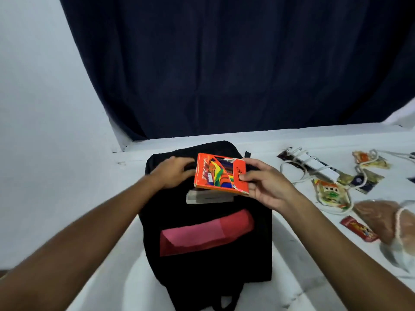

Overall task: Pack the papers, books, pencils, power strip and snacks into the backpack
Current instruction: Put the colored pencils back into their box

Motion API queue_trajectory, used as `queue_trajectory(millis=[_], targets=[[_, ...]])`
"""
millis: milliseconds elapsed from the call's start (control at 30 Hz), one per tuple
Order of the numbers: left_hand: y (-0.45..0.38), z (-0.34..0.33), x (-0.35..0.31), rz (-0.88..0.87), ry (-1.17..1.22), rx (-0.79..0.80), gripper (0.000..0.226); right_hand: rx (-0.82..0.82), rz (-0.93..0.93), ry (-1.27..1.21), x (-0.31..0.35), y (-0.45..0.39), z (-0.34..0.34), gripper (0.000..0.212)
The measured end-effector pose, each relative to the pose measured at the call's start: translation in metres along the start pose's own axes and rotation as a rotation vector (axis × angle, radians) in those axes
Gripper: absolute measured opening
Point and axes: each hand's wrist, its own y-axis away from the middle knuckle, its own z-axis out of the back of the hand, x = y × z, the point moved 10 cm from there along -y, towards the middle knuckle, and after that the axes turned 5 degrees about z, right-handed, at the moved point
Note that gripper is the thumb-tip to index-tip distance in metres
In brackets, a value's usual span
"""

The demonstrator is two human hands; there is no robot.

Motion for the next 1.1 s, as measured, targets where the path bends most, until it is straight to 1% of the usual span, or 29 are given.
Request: queue_trajectory(millis=[33,133,200,267,333,400,500,533,633,700,733,800,833,900,967,1033,1100], targets=[[-0.011,0.02,-0.001,-0.019,0.035,0.001,0.032,0.0,-0.006,0.006,-0.003,0.009,-0.001,0.046],[-0.037,0.069,-0.019,-0.065,0.017,-0.019,0.017,-0.054,-0.031,0.019,-0.019,0.029,-0.005,0.039],[-0.048,0.099,-0.034,-0.085,-0.033,-0.045,0.019,-0.107,-0.03,0.007,-0.029,0.032,-0.009,0.039],[-0.055,0.129,-0.044,-0.1,-0.115,-0.116,0.021,-0.16,-0.007,-0.034,-0.034,0.028,-0.016,0.038],[-0.059,0.149,-0.049,-0.112,-0.161,-0.153,0.018,-0.211,0.026,-0.095,-0.035,0.018,-0.022,0.034],[-0.062,0.156,-0.05,-0.121,-0.181,-0.152,0.016,-0.247,0.059,-0.142,-0.035,0.002,-0.03,0.034],[-0.064,0.155,-0.055,-0.134,-0.186,-0.15,0.017,-0.314,0.081,-0.173,-0.038,-0.029,-0.043,0.054],[-0.064,0.154,-0.058,-0.14,-0.19,-0.151,0.017,-0.328,0.084,-0.167,-0.039,-0.039,-0.048,0.055],[-0.066,0.155,-0.062,-0.151,-0.213,-0.149,0.018,-0.405,0.086,-0.113,-0.043,-0.07,-0.062,0.049],[-0.068,0.157,-0.06,-0.149,-0.219,-0.144,0.016,-0.419,0.099,-0.055,-0.043,-0.092,-0.073,0.05],[-0.069,0.159,-0.059,-0.149,-0.22,-0.147,0.016,-0.428,0.109,-0.019,-0.044,-0.104,-0.076,0.047],[-0.072,0.16,-0.057,-0.15,-0.22,-0.149,0.019,-0.454,0.125,0.129,-0.043,-0.124,-0.078,0.041],[-0.073,0.16,-0.057,-0.15,-0.218,-0.149,0.021,-0.471,0.151,0.255,-0.038,-0.13,-0.076,0.043],[-0.075,0.16,-0.056,-0.151,-0.205,-0.146,0.024,-0.494,0.229,0.524,-0.024,-0.134,-0.072,0.043],[-0.077,0.161,-0.054,-0.155,-0.201,-0.148,0.026,-0.478,0.263,0.872,-0.01,-0.137,-0.071,0.036],[-0.079,0.162,-0.051,-0.161,-0.207,-0.155,0.026,-0.412,0.253,1.278,-0.004,-0.142,-0.074,0.037],[-0.081,0.161,-0.051,-0.165,-0.207,-0.15,0.024,-0.312,0.254,1.567,-0.005,-0.148,-0.084,0.038]])
